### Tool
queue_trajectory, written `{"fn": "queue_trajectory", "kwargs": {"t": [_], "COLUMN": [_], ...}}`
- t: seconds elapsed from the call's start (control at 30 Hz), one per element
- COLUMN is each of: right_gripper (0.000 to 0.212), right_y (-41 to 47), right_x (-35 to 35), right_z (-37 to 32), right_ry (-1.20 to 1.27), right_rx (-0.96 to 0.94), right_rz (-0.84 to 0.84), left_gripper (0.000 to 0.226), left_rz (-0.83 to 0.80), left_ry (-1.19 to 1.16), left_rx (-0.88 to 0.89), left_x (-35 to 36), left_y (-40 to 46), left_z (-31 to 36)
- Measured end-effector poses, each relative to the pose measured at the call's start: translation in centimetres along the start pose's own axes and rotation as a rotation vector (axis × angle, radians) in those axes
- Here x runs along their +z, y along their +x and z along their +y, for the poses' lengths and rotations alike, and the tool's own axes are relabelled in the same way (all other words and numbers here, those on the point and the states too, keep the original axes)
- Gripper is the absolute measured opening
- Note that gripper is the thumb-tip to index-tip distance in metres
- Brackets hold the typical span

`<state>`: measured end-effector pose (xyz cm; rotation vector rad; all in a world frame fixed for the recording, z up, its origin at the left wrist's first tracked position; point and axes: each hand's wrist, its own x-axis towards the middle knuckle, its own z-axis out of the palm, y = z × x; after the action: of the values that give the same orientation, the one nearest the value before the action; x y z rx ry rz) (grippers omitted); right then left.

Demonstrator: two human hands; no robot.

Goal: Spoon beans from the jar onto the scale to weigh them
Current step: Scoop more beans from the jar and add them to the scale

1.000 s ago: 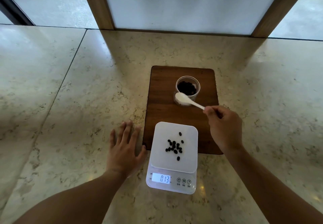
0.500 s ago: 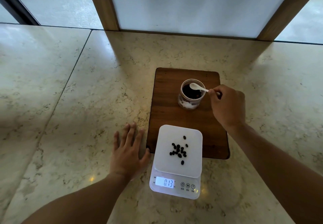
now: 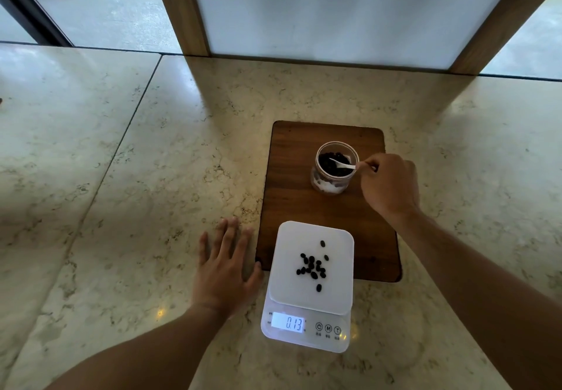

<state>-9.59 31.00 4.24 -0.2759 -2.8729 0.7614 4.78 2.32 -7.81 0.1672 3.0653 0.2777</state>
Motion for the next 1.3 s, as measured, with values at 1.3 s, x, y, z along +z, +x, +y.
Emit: {"fn": "queue_trajectory", "kwargs": {"t": [1.3], "right_gripper": [0.018], "right_y": [0.5], "right_x": [-0.3], "right_z": [1.2], "right_ry": [0.371], "right_rx": [0.520], "right_rz": [-0.140], "left_gripper": [0.076], "left_rz": [-0.037], "left_ry": [0.009], "left_rx": [0.006], "left_x": [-0.4], "left_y": [0.0], "left_z": [0.0]}}
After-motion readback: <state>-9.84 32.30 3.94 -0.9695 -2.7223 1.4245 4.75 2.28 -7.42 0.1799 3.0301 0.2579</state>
